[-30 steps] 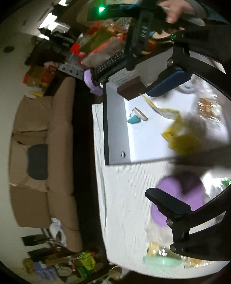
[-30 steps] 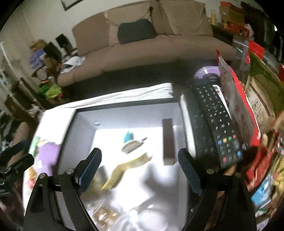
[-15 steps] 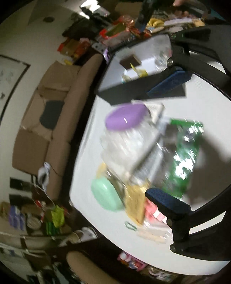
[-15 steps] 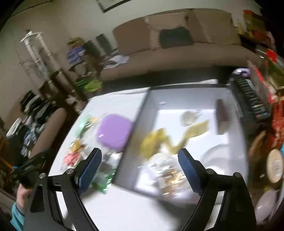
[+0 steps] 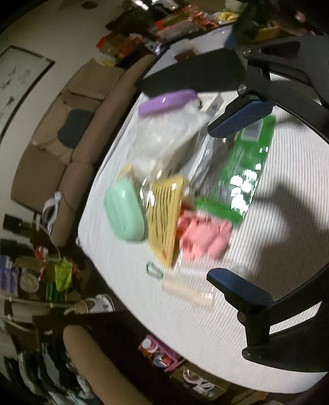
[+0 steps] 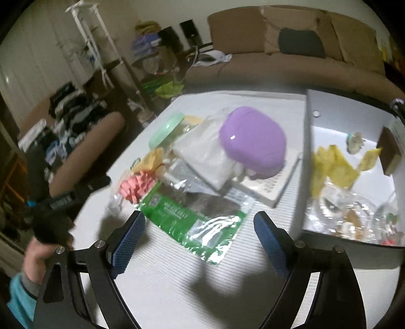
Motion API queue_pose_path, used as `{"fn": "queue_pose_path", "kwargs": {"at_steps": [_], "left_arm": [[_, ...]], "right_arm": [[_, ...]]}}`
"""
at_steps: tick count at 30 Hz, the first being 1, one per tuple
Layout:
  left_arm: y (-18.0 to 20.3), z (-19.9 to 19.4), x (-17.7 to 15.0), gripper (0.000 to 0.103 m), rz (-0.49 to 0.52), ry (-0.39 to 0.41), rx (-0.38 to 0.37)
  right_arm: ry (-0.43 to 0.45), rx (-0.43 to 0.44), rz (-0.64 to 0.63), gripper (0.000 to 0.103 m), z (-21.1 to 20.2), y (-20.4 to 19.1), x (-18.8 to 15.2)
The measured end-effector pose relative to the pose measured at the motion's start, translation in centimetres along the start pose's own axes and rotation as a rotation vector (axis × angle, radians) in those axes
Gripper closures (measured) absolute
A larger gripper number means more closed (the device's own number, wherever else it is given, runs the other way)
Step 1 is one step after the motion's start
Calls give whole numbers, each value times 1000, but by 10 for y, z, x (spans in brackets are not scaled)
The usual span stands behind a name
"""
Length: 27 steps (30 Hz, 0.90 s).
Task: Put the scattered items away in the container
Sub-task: 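Withdraw both grippers from the box back over the table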
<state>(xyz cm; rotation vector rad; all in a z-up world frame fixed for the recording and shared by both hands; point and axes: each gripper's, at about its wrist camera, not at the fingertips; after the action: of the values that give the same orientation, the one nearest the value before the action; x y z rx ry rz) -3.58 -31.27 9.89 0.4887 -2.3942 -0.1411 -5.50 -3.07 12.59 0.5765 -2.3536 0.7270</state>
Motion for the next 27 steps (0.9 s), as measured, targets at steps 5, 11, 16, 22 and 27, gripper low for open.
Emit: {"fn": "queue_pose_path", "kwargs": {"at_steps": [5, 11, 16, 22, 27], "left_arm": [[-17, 9, 7, 0, -43, -29, -35], [-22, 7, 21, 0, 8, 16, 37], [-31, 19, 22, 0, -20, -11, 25], [-4, 14, 16, 0, 89, 39, 84], [13, 14, 12, 0, 154, 46, 129]], "right_arm": [[8, -23, -15, 19, 43, -8, -3], [13, 6, 197, 36, 73, 24, 0], [1, 8, 231, 35, 81, 35, -3], [-6, -13, 191, 35, 78, 28, -12], [-14, -20, 185, 35, 78, 28, -15]]}}
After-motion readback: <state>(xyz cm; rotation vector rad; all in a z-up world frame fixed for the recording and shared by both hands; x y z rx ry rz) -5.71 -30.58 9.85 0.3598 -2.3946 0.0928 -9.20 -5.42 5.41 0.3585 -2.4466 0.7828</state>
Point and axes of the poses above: each gripper's, at about its wrist camera, not at the fingertips, and z roughly the way its jaws point, y to its right, x to its top, and after that the axes turned 7 degrees about x, right-handed
